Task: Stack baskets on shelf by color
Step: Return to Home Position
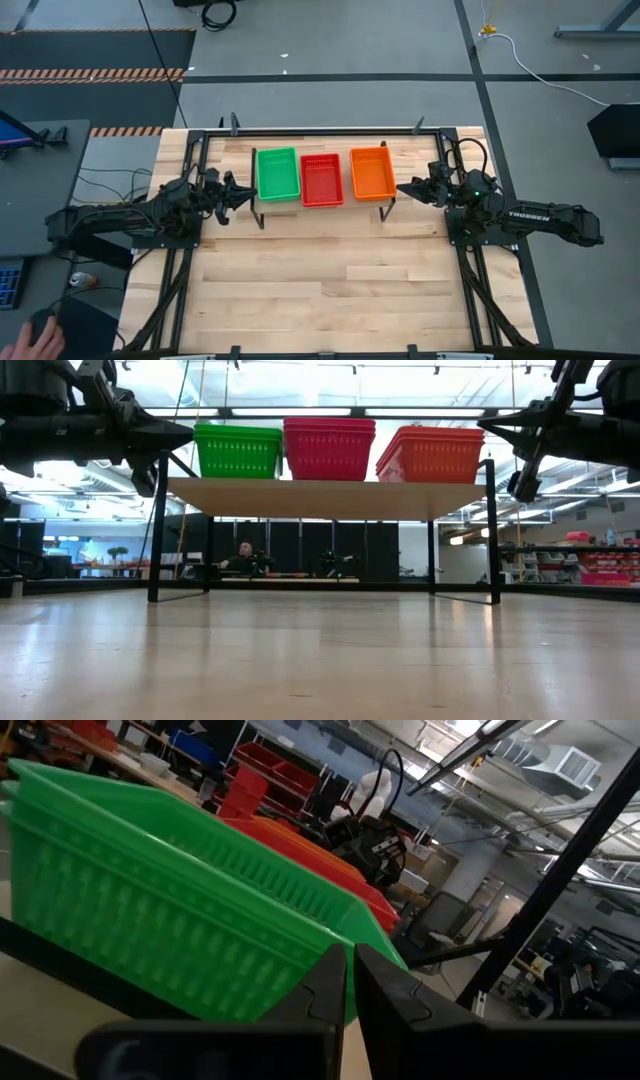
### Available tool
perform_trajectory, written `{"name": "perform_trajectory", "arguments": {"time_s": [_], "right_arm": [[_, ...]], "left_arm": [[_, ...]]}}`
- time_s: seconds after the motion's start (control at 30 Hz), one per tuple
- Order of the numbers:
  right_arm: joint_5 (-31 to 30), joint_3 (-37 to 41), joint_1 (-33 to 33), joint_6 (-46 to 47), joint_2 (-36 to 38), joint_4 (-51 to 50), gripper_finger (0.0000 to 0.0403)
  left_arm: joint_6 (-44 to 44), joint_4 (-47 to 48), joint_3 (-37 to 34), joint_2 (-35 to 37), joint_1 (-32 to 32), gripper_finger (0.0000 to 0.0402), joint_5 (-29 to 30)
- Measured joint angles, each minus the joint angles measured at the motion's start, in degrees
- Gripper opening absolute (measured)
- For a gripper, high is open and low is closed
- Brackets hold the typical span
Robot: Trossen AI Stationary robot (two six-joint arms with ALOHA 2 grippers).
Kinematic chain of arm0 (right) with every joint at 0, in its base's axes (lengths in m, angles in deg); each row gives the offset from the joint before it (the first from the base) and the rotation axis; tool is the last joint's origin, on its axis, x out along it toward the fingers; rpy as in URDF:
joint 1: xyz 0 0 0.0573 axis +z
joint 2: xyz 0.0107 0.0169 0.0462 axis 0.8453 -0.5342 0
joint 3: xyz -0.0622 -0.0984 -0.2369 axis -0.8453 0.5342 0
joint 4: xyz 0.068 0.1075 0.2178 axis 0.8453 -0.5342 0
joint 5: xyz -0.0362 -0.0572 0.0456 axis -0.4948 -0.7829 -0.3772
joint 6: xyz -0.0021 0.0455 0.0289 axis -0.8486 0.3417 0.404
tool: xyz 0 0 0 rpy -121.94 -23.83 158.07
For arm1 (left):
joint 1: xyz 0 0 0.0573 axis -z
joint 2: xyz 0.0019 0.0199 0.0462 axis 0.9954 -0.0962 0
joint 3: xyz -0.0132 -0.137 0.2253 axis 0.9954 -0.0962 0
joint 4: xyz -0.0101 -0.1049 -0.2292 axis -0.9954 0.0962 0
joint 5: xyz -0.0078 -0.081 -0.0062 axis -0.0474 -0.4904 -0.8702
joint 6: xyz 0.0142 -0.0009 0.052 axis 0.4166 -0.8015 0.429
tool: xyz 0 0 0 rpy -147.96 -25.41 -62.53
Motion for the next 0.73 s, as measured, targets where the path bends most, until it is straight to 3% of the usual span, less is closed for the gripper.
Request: {"name": "perform_trajectory", "arguments": {"time_s": [0.73], "right_arm": [[0.00, 0.00, 0.01, 0.01, 0.00, -0.01, 0.0014]], "left_arm": [[0.00, -0.06, 0.00, -0.02, 0.00, 0.0026, -0.04]]}}
